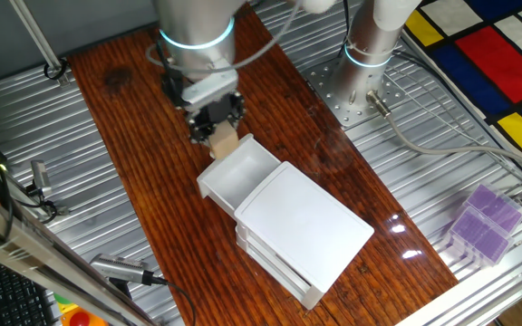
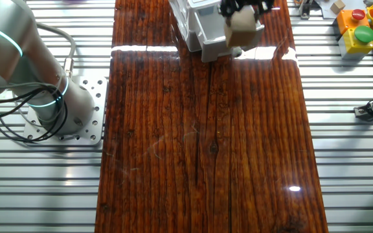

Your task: Take something out of a drawer

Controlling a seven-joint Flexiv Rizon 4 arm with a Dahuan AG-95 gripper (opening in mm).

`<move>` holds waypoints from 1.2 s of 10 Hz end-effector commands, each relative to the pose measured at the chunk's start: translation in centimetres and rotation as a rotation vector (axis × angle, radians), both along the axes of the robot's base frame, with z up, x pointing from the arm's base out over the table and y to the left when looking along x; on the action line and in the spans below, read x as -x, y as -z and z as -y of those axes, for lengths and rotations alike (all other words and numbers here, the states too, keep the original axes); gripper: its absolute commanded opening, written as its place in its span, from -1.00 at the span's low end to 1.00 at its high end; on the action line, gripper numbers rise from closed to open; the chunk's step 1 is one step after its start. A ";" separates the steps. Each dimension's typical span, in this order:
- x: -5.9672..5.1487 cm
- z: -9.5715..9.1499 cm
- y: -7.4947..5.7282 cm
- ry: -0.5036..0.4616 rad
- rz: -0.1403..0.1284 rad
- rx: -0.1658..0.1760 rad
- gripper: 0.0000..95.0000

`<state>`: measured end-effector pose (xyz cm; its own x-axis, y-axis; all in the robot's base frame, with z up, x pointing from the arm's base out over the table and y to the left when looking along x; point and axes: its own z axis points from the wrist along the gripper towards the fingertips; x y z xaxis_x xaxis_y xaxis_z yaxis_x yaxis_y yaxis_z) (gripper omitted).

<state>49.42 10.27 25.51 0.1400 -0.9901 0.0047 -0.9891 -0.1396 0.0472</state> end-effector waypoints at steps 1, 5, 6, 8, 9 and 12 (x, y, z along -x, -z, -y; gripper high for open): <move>-0.6 1.3 0.3 -0.003 0.004 0.002 -1.00; -1.5 3.3 2.3 -0.011 0.028 0.017 -1.00; -1.6 3.8 2.8 -0.006 0.032 0.010 -1.00; -1.8 4.5 3.8 0.006 0.038 0.010 -1.00; -2.0 5.0 4.7 0.020 0.041 0.010 -1.00; -2.5 5.8 7.5 0.055 0.047 0.004 -1.00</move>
